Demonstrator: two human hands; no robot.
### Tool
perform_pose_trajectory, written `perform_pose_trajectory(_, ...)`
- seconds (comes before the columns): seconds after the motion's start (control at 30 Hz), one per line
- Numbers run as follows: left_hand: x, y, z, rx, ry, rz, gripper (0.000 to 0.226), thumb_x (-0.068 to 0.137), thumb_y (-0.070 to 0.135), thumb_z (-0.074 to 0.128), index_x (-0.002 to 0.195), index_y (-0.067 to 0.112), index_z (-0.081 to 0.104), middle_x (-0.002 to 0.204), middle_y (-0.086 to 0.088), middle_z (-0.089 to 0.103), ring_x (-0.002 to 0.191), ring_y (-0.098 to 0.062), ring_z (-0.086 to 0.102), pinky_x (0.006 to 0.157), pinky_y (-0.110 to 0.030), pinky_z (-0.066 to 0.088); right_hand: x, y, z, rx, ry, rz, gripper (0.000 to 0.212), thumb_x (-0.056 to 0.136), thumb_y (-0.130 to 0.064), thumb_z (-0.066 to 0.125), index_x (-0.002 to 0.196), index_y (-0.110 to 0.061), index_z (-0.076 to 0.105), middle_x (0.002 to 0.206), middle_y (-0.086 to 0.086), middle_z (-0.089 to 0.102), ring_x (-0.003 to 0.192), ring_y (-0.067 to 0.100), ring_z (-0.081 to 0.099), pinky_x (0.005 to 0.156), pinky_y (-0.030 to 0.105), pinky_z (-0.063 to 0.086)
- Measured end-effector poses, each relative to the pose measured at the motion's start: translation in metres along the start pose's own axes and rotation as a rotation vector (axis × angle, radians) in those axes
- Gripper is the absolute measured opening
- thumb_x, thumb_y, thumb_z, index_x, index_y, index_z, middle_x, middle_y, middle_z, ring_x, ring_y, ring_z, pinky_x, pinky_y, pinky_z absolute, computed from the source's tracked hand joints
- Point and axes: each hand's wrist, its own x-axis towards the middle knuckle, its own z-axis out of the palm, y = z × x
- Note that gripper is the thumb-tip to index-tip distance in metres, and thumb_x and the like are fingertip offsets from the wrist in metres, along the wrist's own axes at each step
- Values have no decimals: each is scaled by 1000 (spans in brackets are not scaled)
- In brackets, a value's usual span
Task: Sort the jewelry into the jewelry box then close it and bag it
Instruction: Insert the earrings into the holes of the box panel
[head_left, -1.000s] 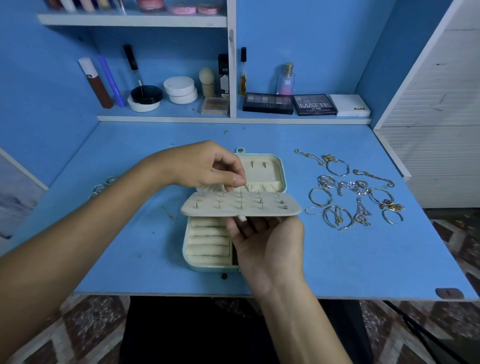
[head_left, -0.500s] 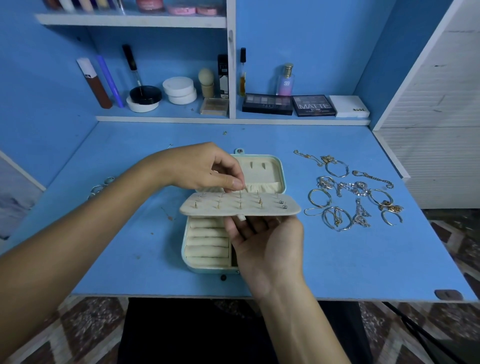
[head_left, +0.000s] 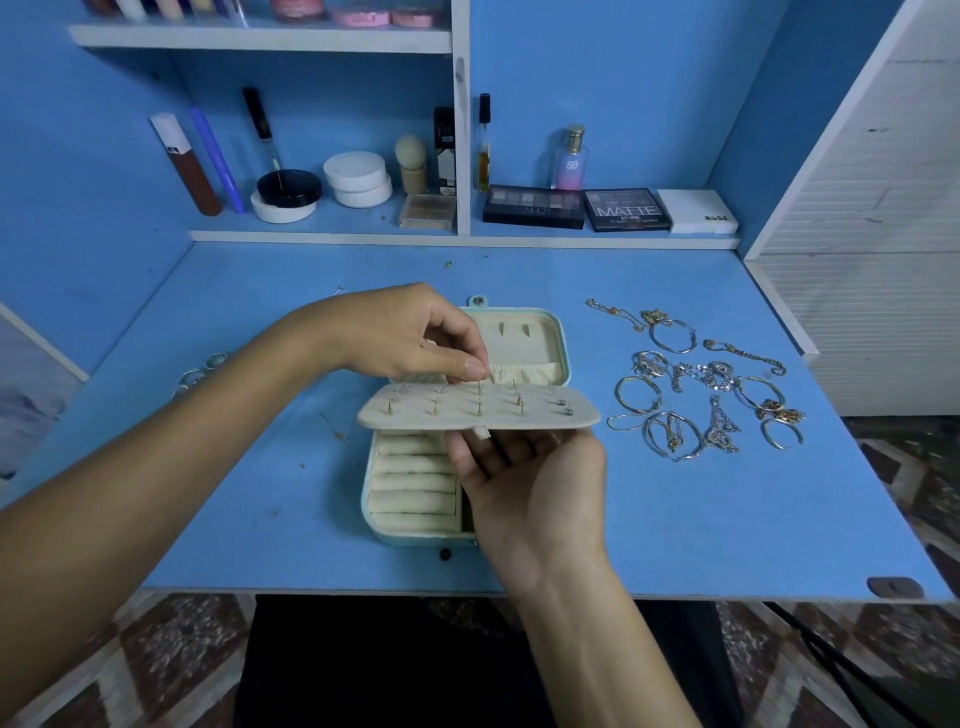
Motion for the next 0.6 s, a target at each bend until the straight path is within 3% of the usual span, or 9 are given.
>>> perform_pose_trajectory(0.23,0,-2,0,-10,5,9,9,90,30,70,96,26,76,90,10,75,87,-3,69,83,-16,51,1,1,-1,-10,5,-3,39,100,-26,42,120,-6,68,101,13,75,96,31,71,87,43,59)
perform_pose_trajectory(0.6,1,0,0,-1,-6,0,8,90,30,70,95,28,76,91,14,75,87,2,68,81,-10,48,0,1,0,-19,25,-1,39,100,-27,41,119,-7,69,102,12,75,95,30,71,81,40,60)
